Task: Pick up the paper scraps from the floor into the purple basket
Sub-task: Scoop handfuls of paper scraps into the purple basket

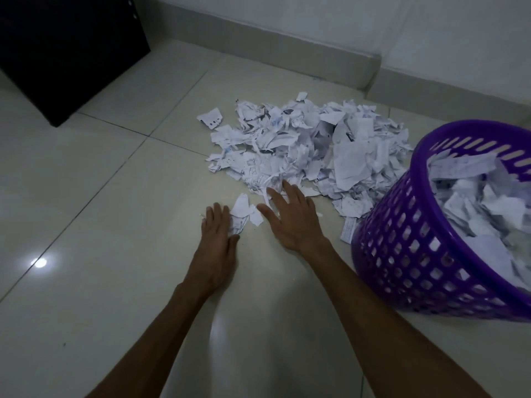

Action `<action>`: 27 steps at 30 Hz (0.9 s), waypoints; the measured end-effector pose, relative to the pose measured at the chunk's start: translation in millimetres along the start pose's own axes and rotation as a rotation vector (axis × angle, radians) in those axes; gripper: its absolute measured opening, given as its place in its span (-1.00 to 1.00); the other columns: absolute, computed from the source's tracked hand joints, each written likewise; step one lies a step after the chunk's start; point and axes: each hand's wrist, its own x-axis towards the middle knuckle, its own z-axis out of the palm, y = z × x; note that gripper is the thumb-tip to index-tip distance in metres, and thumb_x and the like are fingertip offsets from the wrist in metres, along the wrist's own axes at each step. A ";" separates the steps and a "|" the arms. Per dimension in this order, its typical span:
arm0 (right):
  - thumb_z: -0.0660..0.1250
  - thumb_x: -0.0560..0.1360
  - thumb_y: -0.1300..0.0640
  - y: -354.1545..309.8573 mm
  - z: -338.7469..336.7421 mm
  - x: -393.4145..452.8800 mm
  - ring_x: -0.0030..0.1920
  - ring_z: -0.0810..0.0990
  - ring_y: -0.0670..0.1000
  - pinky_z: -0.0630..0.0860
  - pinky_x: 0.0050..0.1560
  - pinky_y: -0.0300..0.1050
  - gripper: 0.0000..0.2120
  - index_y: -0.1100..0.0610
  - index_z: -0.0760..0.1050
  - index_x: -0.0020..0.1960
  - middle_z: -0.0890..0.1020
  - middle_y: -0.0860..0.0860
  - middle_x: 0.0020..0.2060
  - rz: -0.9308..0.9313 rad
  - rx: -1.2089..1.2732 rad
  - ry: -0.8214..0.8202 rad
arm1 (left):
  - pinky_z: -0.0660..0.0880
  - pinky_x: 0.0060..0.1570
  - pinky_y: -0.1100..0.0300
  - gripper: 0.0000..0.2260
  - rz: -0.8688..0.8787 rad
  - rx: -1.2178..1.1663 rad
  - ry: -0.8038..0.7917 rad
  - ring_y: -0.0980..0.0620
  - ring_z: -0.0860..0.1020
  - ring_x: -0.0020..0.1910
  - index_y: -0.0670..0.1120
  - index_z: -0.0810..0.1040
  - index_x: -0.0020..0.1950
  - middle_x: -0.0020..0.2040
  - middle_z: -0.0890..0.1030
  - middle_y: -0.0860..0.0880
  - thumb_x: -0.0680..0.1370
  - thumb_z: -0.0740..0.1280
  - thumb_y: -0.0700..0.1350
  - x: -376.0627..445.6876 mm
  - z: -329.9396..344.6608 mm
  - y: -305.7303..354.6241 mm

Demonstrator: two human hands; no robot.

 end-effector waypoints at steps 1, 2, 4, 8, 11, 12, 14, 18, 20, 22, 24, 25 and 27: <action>-0.09 0.54 -0.42 1.0 2.2 -7.5 0.58 0.02 0.07 0.00 0.53 0.18 -0.34 -0.14 0.22 0.53 0.10 0.02 0.59 -0.019 0.003 0.034 | -0.39 0.38 0.39 -0.46 -0.007 -0.010 0.007 0.05 -0.27 0.53 -0.18 -0.10 0.59 0.59 -0.15 -0.15 0.69 0.08 -0.09 0.0 0.5 0.2; -0.08 0.54 -0.41 1.6 5.4 -14.0 0.57 0.04 0.06 0.00 0.53 0.16 -0.35 -0.14 0.24 0.52 0.13 0.02 0.58 -0.032 0.001 0.054 | -0.36 0.39 0.37 -0.46 -0.016 -0.025 0.012 0.05 -0.26 0.53 -0.17 -0.10 0.58 0.59 -0.14 -0.14 0.69 0.08 -0.09 0.1 0.5 0.1; -0.08 0.54 -0.41 1.0 8.7 -29.7 0.57 0.02 0.03 -0.04 0.54 0.15 -0.36 -0.16 0.23 0.52 0.12 0.00 0.58 -0.039 -0.010 0.051 | -0.29 0.45 0.30 -0.46 -0.027 -0.066 0.025 0.04 -0.23 0.54 -0.17 -0.09 0.59 0.59 -0.12 -0.13 0.69 0.09 -0.11 -2.2 0.6 4.3; -0.13 0.53 -0.42 -4.7 19.3 -62.1 0.57 0.05 -0.02 -0.04 0.53 0.23 -0.37 -0.19 0.29 0.48 0.17 -0.04 0.56 -0.031 0.031 0.106 | -0.14 0.51 0.20 -0.48 -0.018 -0.178 0.061 0.01 -0.09 0.58 -0.15 -0.04 0.60 0.60 -0.03 -0.08 0.68 0.08 -0.11 -15.9 1.7 15.0; -0.02 0.57 -0.37 -7.8 24.5 -83.4 0.53 0.14 -0.06 0.02 0.51 0.23 -0.49 -0.18 0.45 0.34 0.25 -0.07 0.52 -0.043 0.066 0.202 | 0.07 0.53 0.02 -0.47 -0.033 -0.271 0.098 -0.02 0.09 0.57 -0.10 0.06 0.60 0.59 0.11 -0.06 0.63 0.08 -0.06 -23.6 1.6 17.3; 0.04 0.56 -0.36 -8.7 24.3 -89.5 0.51 0.18 -0.06 0.04 0.51 0.17 -0.52 -0.16 0.52 0.26 0.27 -0.07 0.51 -0.060 0.094 0.261 | 0.14 0.52 -0.01 -0.47 -0.045 -0.286 0.123 -0.02 0.15 0.55 -0.08 0.09 0.59 0.57 0.17 -0.05 0.62 0.08 -0.06 -24.8 0.3 17.9; 0.15 0.53 -0.35 -11.2 20.8 -98.3 0.46 0.28 -0.02 0.14 0.46 0.06 -0.58 -0.09 0.57 0.12 0.31 -0.05 0.46 -0.074 0.171 0.399 | 0.24 0.47 -0.05 -0.50 -0.060 -0.295 0.196 -0.03 0.25 0.51 -0.07 0.17 0.57 0.54 0.26 -0.06 0.62 0.13 -0.11 -25.0 -3.7 19.1; 0.27 0.41 -0.43 -20.4 0.1 -87.0 0.43 0.28 0.06 0.25 0.40 0.04 -0.44 -0.07 0.48 0.23 0.23 0.01 0.45 0.045 0.289 0.504 | 0.33 0.41 -0.06 -0.51 -0.094 -0.362 0.280 -0.03 0.36 0.44 -0.05 0.28 0.53 0.49 0.36 -0.05 0.60 0.23 -0.02 -19.3 -12.2 19.6; 0.33 0.34 -0.46 -21.0 -14.4 -65.6 0.52 0.14 0.09 0.23 0.45 0.13 -0.26 -0.13 0.36 0.40 0.07 0.02 0.53 0.085 0.353 0.442 | 0.38 0.38 -0.05 -0.51 -0.151 -0.447 0.272 -0.02 0.41 0.40 -0.02 0.29 0.52 0.47 0.39 -0.06 0.60 0.30 -0.10 -11.2 -13.5 21.9; 0.37 0.25 -0.50 -17.6 -24.6 -43.3 0.58 -0.06 0.13 0.17 0.49 0.23 -0.05 -0.21 0.14 0.53 -0.13 -0.03 0.57 0.094 0.361 0.292 | 0.41 0.35 0.05 -0.48 -0.181 -0.486 0.238 0.00 0.43 0.37 -0.02 0.27 0.53 0.46 0.40 -0.06 0.59 0.33 -0.17 -4.8 -14.0 28.5; 0.38 0.20 -0.52 -13.7 -29.0 -22.6 0.58 -0.20 0.15 0.09 0.49 0.27 0.09 -0.26 -0.06 0.57 -0.27 -0.05 0.57 0.111 0.333 0.106 | 0.40 0.30 0.17 -0.46 -0.191 -0.475 0.219 0.02 0.44 0.36 -0.05 0.27 0.54 0.46 0.40 -0.04 0.58 0.35 -0.15 2.6 -13.1 35.6; 0.39 0.19 -0.52 -13.5 -29.3 -14.8 0.58 -0.21 0.16 0.07 0.49 0.28 0.12 -0.28 -0.11 0.56 -0.29 -0.04 0.57 0.118 0.313 0.022 | 0.39 0.29 0.19 -0.46 -0.204 -0.469 0.213 0.02 0.43 0.36 -0.06 0.27 0.54 0.46 0.40 -0.03 0.58 0.35 -0.12 6.5 -13.0 38.2; 0.38 0.20 -0.53 -17.5 -27.4 -5.3 0.58 -0.15 0.16 0.05 0.49 0.32 0.12 -0.27 -0.14 0.57 -0.24 -0.01 0.59 0.126 0.236 -0.104 | 0.41 0.32 0.13 -0.48 -0.224 -0.467 0.205 0.00 0.43 0.37 -0.08 0.30 0.52 0.46 0.40 -0.03 0.58 0.35 -0.08 13.9 -13.3 41.1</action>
